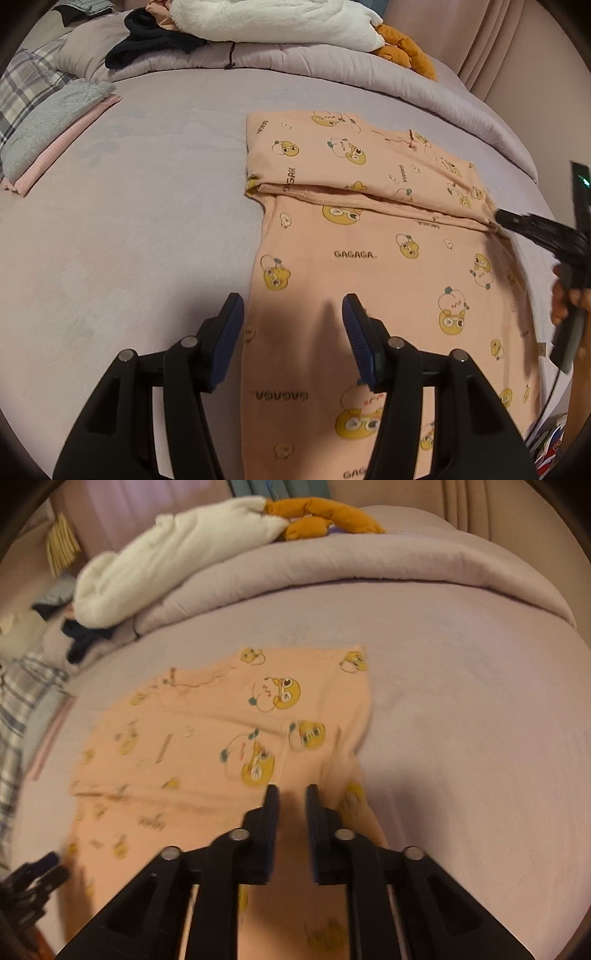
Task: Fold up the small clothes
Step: 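Move both tools down to the hem of the garment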
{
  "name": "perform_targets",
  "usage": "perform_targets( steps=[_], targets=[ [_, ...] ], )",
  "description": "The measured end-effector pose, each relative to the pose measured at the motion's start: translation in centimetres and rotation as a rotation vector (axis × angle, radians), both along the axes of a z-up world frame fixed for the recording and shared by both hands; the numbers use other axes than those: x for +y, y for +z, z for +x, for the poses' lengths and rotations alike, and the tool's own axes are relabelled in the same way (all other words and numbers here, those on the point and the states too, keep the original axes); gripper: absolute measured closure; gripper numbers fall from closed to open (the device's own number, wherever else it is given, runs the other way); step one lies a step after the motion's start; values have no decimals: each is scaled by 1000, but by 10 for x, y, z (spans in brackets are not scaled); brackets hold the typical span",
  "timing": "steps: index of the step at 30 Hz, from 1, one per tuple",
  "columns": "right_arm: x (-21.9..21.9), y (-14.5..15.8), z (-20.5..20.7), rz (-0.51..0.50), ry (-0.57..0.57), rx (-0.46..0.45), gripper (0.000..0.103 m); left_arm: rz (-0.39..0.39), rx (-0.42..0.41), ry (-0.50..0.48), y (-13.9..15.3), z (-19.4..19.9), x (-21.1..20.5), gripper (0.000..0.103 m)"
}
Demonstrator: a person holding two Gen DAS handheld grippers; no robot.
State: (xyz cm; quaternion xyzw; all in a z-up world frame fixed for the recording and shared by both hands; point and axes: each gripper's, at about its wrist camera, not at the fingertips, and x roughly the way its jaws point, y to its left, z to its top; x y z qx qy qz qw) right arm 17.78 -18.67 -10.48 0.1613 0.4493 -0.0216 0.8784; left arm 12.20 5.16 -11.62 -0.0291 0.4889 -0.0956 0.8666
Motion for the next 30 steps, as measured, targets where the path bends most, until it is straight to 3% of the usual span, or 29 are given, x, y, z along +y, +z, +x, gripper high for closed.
perform_targets(
  steps=[2,3,10,15,17,20,23,27,30],
  targets=[
    [-8,3,-24,32,-9,-12,56,9,-3,1,1,-6,1,43],
    [-4,6,-34,38,-12,-17,54,13,-5,3,0,-10,3,43],
    [14,-2,-100,64,20,-8,54,84,-3,2,-12,-35,-2,41],
    [42,-20,-135,-106,67,58,54,180,-14,-8,-32,-58,-6,40],
    [54,-21,-147,-186,95,52,54,211,-36,-8,-33,-71,-5,31],
    [60,-20,-162,-227,129,60,54,211,-33,-11,-34,-87,0,29],
    [52,-17,-170,-183,133,66,54,195,-15,-5,-31,-99,7,29],
    [30,-15,-182,-37,90,63,54,161,20,-5,-30,-112,12,29],
    [14,-23,-186,93,58,79,54,80,64,-21,-30,-119,16,29]
  ],
)
